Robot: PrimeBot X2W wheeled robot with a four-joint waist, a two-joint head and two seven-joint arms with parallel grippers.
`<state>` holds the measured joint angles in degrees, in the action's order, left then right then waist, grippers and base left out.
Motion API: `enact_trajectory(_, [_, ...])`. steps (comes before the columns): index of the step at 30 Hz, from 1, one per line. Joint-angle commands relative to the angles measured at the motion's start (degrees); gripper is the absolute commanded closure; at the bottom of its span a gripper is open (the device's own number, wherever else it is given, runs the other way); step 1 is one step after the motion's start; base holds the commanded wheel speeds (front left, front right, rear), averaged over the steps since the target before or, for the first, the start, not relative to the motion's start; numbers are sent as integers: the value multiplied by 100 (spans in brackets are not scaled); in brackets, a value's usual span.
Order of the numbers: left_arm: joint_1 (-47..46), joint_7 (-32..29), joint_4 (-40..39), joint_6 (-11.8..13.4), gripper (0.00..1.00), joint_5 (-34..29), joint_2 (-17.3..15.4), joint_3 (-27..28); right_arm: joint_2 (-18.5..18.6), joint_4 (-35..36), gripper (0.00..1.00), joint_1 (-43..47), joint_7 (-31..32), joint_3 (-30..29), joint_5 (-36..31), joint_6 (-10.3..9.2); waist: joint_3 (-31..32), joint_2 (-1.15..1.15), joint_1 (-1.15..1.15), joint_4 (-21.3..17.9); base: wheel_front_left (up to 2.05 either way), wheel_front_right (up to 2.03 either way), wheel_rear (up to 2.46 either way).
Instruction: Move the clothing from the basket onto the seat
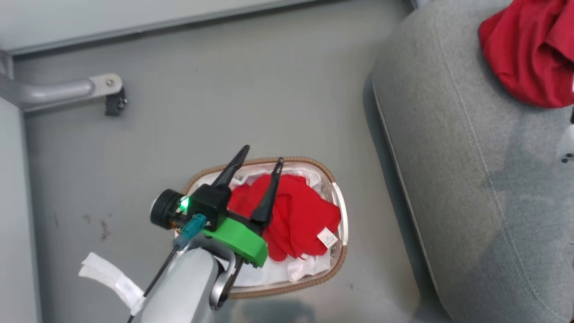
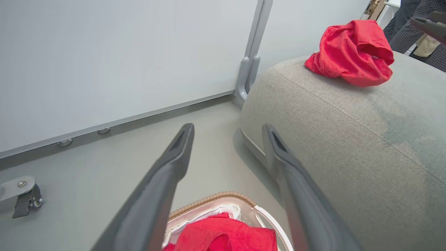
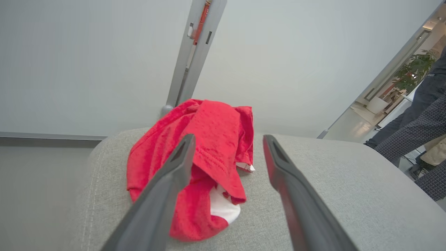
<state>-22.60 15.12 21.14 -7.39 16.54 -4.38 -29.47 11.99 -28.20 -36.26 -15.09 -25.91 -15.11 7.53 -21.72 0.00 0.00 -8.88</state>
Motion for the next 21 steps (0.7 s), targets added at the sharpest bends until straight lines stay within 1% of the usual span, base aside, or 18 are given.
enact_trajectory(1, [146, 5, 44, -9, 0, -3, 21, 131, -13, -27, 0, 36, -12, 111, 69, -8, 544, 0, 0, 305, 0, 0, 0])
enact_trajectory(4, [278, 4, 109, 2, 0, -7, 60, 420, -72, -61, 0, 88, -12, 423, 151, -8, 776, 0, 0, 451, 0, 0, 0])
enact_trajectory(5, [404, 5, 158, 2, 0, 107, 89, 670, -127, -81, 0, 175, -12, 628, 243, -8, 929, 0, 0, 549, 0, 0, 0])
enact_trajectory(6, [462, 5, 158, 3, 0, 142, 98, 789, -176, -76, 0, 213, -11, 707, 303, -8, 1003, 0, 0, 587, 0, 0, 0])
enact_trajectory(10, [751, 5, 143, 28, 0, 196, 122, 1232, -401, 34, 0, 428, -12, 881, 455, -8, 1237, 0, 0, 733, 0, 0, 0])
enact_trajectory(13, [945, 5, 76, 52, 0, 188, 137, 1537, -645, 147, 0, 707, -11, 1008, 558, -8, 1366, 0, 0, 828, 0, 0, 0])
enact_trajectory(18, [1258, 5, 0, 109, 0, 85, 147, 1892, -830, 275, 0, 1148, -11, 1369, 830, -8, 1527, 0, 0, 927, 0, 0, 0])
enact_trajectory(21, [1451, 5, -33, 132, 0, 150, 150, 2047, -882, 383, 0, 1442, -11, 1504, 1019, -8, 1626, 0, 0, 957, 0, 0, 0])
